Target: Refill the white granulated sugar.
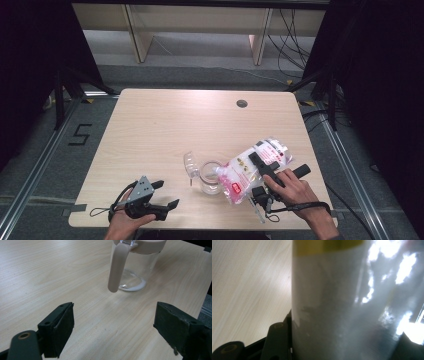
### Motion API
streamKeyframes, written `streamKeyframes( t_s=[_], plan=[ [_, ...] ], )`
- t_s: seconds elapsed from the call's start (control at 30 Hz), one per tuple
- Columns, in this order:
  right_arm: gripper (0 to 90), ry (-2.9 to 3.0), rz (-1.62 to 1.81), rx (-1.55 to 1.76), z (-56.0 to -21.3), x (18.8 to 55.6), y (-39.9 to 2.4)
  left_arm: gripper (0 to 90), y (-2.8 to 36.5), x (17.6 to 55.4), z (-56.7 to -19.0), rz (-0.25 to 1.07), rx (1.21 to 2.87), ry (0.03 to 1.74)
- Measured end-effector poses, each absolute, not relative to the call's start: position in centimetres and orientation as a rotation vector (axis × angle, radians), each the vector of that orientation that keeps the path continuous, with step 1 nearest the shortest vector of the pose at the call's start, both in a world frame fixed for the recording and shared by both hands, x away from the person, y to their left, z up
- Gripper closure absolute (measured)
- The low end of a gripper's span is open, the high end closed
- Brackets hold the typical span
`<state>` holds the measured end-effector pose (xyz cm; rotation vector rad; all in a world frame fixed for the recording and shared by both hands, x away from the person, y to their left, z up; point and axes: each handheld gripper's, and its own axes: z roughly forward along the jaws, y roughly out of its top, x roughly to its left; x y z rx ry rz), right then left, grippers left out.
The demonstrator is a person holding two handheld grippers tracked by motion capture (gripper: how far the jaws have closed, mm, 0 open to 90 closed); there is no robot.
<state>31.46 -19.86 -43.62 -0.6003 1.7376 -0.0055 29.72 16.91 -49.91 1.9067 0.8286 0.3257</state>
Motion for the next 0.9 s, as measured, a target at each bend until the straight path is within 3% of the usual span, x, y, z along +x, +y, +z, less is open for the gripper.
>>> streamKeyframes(
  t_s=[0.9],
  plan=[
    [50.4,1.731,-0.029,-0.624,-43.24,31.21,-19.55,16.0,16.92,29.65,-49.86,0.327,1.907,0.827]
  ],
)
